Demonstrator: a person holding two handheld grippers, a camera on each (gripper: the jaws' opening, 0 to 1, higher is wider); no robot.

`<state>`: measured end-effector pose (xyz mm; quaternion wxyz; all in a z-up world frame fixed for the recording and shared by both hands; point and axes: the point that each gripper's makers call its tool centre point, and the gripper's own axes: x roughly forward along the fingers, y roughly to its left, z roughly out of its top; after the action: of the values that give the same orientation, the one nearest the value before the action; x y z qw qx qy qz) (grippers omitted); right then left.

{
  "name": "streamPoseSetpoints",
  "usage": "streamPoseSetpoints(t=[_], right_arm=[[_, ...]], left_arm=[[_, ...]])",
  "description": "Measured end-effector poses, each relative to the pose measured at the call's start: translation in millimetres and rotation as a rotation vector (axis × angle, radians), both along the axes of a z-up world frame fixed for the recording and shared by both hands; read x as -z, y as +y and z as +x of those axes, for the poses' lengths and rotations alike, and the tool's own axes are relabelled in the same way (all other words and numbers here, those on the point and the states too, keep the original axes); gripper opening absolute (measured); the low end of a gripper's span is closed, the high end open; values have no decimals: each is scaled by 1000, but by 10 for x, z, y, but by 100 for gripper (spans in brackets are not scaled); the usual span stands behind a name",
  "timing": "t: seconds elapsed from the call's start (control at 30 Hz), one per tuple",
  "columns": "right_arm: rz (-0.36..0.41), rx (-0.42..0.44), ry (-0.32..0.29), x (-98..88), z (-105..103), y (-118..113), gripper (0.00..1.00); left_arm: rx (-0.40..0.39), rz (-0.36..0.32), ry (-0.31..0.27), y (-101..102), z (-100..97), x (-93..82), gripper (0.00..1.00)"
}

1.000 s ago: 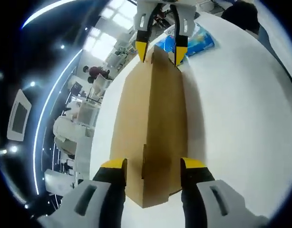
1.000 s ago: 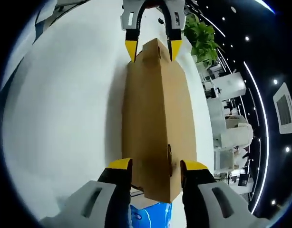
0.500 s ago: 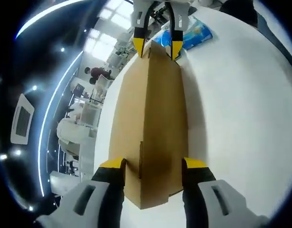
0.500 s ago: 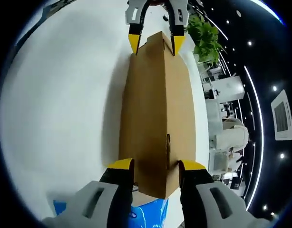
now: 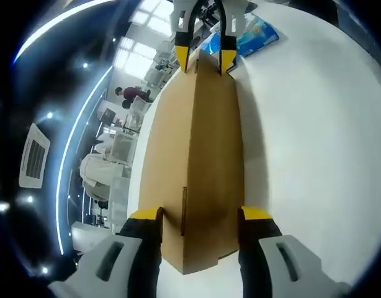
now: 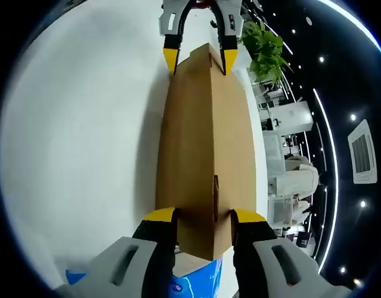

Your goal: Operate the shoe box by opening the lid, removing the specified soft item, and placing it in the target area until the item is outside and the box remains undamaged.

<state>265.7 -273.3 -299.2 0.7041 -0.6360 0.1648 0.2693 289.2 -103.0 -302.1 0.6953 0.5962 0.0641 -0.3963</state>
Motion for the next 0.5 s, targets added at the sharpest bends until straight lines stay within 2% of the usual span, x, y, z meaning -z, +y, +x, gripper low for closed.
streamPoseSetpoints(t=[0.1,0.27,0.43,0.5], right_arm=[[8,6,1,-15,-3,4,33],[22,19,7,-27,8,15,33],[24,14,14,-26,7,13,33],[33,15,19,-31,13,14,33]], left_arm=[[-7,14,-28,-2,50,-37,40],[-14,26,-39,-3,80,30,47],[-33,13,-72,-9,114,-29,41],[-34,12,-61,-8,107,-19,40]])
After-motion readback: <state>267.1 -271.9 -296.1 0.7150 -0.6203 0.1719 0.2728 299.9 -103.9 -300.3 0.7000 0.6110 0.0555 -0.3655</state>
